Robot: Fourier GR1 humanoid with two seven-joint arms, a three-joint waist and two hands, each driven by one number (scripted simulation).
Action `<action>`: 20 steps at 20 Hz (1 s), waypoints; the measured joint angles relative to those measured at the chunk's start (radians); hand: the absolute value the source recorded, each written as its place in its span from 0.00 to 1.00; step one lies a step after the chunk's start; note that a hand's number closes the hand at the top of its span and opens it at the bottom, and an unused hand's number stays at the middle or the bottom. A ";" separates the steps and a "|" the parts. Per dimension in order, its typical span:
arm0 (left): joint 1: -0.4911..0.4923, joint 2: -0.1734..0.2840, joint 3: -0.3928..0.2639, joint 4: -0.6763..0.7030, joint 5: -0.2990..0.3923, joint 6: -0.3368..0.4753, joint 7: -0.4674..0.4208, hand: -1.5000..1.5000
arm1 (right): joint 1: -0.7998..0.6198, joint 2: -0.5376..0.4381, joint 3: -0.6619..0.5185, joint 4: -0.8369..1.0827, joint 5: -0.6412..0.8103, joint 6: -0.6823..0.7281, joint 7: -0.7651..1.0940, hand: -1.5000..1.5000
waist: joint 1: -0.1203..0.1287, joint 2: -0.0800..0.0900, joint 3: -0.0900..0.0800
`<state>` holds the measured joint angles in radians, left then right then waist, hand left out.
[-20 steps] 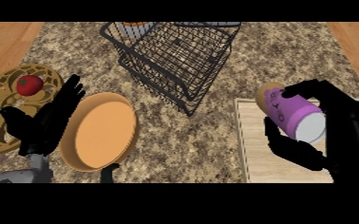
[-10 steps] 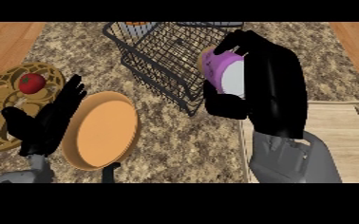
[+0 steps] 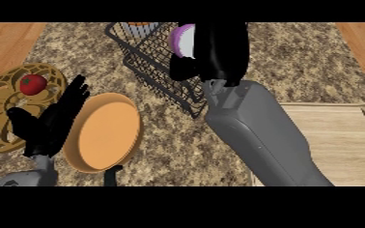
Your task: Pick the can from the tray and place it in the tiered basket
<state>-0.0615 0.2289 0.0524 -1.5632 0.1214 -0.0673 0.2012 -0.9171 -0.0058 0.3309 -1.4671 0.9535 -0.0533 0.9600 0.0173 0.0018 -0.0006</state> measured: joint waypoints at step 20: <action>-0.032 -0.007 0.024 -0.003 -0.005 -0.019 0.027 0.50 | -0.160 0.005 0.007 0.540 -0.051 -0.331 -0.118 1.00 | 0.006 -0.002 0.001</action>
<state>-0.0937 0.2223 0.0766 -1.5661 0.1167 -0.0866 0.2282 -1.0774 -0.0010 0.3377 -0.9271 0.9020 -0.3839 0.8419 0.0229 0.0002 0.0007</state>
